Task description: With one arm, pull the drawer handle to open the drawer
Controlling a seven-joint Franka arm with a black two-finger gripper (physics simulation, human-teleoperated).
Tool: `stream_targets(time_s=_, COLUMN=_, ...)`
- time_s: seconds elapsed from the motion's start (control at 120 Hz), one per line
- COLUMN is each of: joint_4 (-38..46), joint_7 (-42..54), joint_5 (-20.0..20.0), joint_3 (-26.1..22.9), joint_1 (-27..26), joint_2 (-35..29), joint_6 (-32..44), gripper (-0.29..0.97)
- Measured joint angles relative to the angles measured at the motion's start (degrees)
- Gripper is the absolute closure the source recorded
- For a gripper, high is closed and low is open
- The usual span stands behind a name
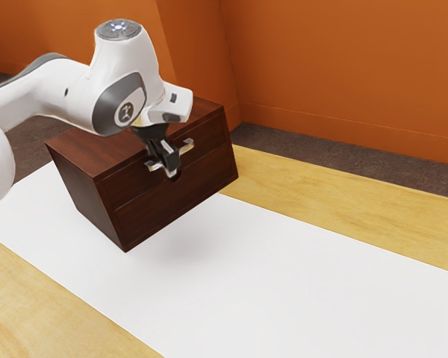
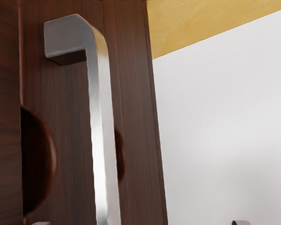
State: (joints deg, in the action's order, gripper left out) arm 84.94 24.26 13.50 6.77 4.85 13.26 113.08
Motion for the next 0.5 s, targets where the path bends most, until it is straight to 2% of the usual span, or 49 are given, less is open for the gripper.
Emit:
stream_targets(time_s=0.242, joint_4=0.06, joint_7=-0.19, joint_5=-0.15, joint_3=-0.97, joint_1=0.17, joint_2=0.96, joint_6=1.34, gripper=0.26)
stream_targets(time_s=0.5, joint_4=2.21, joint_7=-0.61, joint_5=0.22, joint_3=-2.67, joint_1=0.17, joint_2=-0.24, joint_6=1.92, gripper=0.26)
